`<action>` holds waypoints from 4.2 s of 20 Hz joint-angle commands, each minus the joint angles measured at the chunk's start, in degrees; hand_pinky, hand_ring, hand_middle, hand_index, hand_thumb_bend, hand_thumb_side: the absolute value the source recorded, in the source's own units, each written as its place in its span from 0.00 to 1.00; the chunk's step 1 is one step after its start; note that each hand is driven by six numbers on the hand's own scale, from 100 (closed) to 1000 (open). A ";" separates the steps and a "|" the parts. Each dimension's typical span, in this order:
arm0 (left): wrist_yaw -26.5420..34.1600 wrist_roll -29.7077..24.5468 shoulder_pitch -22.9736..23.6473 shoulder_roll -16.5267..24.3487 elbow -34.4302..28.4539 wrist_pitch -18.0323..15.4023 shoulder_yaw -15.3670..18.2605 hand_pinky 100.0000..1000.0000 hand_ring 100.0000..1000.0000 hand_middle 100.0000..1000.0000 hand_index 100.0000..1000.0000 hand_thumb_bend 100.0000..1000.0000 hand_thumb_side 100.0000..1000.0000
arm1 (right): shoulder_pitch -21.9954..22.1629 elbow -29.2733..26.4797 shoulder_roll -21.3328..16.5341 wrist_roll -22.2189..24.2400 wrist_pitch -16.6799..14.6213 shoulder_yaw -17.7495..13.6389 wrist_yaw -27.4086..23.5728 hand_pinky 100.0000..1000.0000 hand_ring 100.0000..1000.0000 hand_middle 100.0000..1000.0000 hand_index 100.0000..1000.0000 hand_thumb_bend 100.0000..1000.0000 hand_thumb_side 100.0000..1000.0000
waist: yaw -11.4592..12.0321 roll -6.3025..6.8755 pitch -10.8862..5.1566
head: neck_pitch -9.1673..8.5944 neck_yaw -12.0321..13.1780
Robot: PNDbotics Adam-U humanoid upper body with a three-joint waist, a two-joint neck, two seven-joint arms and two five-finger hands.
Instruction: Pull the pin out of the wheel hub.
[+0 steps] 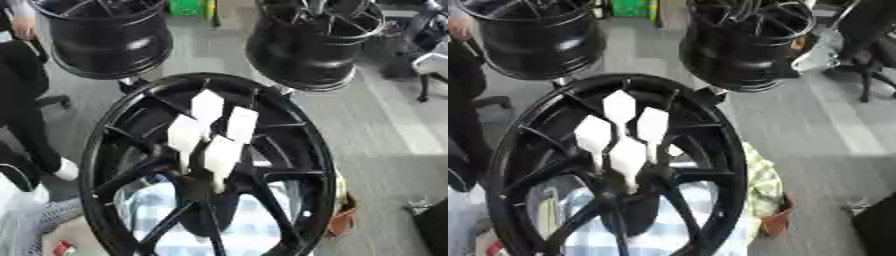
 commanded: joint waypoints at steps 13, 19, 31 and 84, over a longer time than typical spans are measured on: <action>0.16 -0.16 -0.63 1.06 -0.95 0.11 0.17 0.72 0.82 0.71 0.84 0.24 0.57 | -6.93 -0.22 1.93 3.35 -0.60 3.84 3.35 0.86 0.73 0.66 0.76 0.43 0.10 | 0.43 0.29 -1.01 | -0.80 -0.39; 0.36 -0.42 -0.64 1.06 -0.95 0.24 -0.04 0.72 0.82 0.71 0.84 0.24 0.57 | -14.95 2.55 8.20 7.35 -1.93 10.56 6.11 0.85 0.74 0.67 0.77 0.45 0.10 | 0.60 0.30 -1.30 | -1.07 -0.70; 0.54 -0.86 -0.57 0.91 -0.95 0.39 -0.34 0.72 0.82 0.71 0.84 0.23 0.58 | -25.01 7.30 17.45 8.44 0.27 21.54 8.37 0.84 0.75 0.68 0.78 0.51 0.08 | 0.61 0.17 -1.19 | -1.21 -0.42; 0.77 -2.19 -1.36 -1.26 -0.95 0.85 -1.13 0.71 0.83 0.71 0.84 0.19 0.61 | -17.58 22.49 22.57 4.21 -13.42 27.19 18.21 0.83 0.75 0.67 0.76 0.41 0.00 | 1.74 1.00 2.88 | -2.37 0.86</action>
